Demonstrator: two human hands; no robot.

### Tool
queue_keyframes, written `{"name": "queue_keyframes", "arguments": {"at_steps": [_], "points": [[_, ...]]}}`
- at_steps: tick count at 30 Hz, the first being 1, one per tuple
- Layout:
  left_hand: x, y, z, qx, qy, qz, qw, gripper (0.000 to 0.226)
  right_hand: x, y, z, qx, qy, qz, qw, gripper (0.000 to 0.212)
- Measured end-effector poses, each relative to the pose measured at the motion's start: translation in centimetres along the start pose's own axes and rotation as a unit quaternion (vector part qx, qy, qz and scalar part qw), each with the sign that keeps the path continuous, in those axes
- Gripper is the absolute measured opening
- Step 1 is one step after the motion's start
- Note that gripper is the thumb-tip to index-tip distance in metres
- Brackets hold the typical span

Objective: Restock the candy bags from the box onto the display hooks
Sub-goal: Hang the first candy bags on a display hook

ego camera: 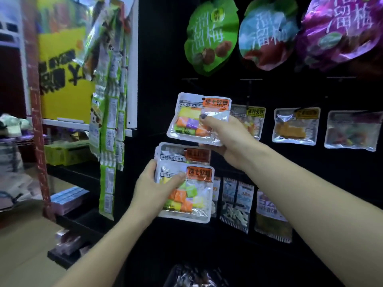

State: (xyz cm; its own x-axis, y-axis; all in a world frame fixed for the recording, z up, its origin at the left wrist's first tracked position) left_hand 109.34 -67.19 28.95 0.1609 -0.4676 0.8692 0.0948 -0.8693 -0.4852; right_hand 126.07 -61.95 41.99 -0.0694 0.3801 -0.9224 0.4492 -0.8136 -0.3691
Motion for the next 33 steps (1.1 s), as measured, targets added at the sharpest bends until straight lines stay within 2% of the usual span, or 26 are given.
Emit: {"name": "queue_keyframes", "arguments": {"at_steps": [7,12,13,16,17,19,20,22,24,28,33], "points": [[0.6,-4.1,1.4,-0.022,-0.062,0.018,0.998,0.031,0.0,-5.1,0.7,0.012,0.04,-0.017,0.999,0.011],[-1.6,-6.3,1.8,-0.012,-0.082,0.015,0.996,0.027,0.3,-7.1,0.4,0.022,0.04,-0.009,0.999,0.039],[-2.0,-6.6,2.0,-0.015,-0.078,0.011,0.997,0.031,0.4,-7.2,0.3,0.02,0.04,-0.007,0.999,0.044],[-3.1,-7.3,2.6,-0.014,-0.101,-0.008,0.995,0.064,0.6,-7.5,0.3,0.018,0.038,-0.004,0.999,0.061],[-3.2,-7.5,2.7,-0.012,-0.099,-0.009,0.995,0.061,0.7,-7.6,0.3,0.015,0.034,-0.007,0.999,0.063],[-3.1,-7.6,2.8,-0.015,-0.088,-0.019,0.996,0.034,1.0,-7.9,0.3,0.011,0.033,-0.014,0.999,0.062],[-3.1,-7.6,2.9,-0.024,-0.081,-0.024,0.996,0.031,1.1,-8.1,0.3,0.009,0.032,-0.017,0.999,0.06],[-3.0,-7.7,3.1,-0.032,-0.068,-0.022,0.997,0.035,1.4,-8.3,0.4,0.012,0.026,-0.021,0.999,0.062],[-3.2,-8.0,3.2,-0.019,-0.057,-0.025,0.998,0.031,1.6,-8.3,0.3,0.02,0.024,-0.024,0.999,0.064],[-3.9,-8.3,3.6,-0.009,-0.044,-0.029,0.999,0.025,2.5,-8.5,-0.3,0.036,0.019,-0.017,0.999,0.042],[-4.1,-8.2,5.1,-0.026,-0.031,-0.035,0.999,0.023,3.0,-10.0,-1.4,0.032,0.007,0.002,0.999,0.056]]}}
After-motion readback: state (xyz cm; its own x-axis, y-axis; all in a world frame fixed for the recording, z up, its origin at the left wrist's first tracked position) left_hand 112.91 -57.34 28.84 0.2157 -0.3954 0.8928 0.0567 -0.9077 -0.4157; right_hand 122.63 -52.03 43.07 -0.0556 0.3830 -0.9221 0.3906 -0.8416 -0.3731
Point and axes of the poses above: each hand's wrist, its own y-axis away from the middle knuckle, its own z-axis out of the palm, x = y × z, the point moved 2 cm from there along -y, towards the middle knuckle, and after that the axes turned 13 degrees about -x, right-handed, at the moved point
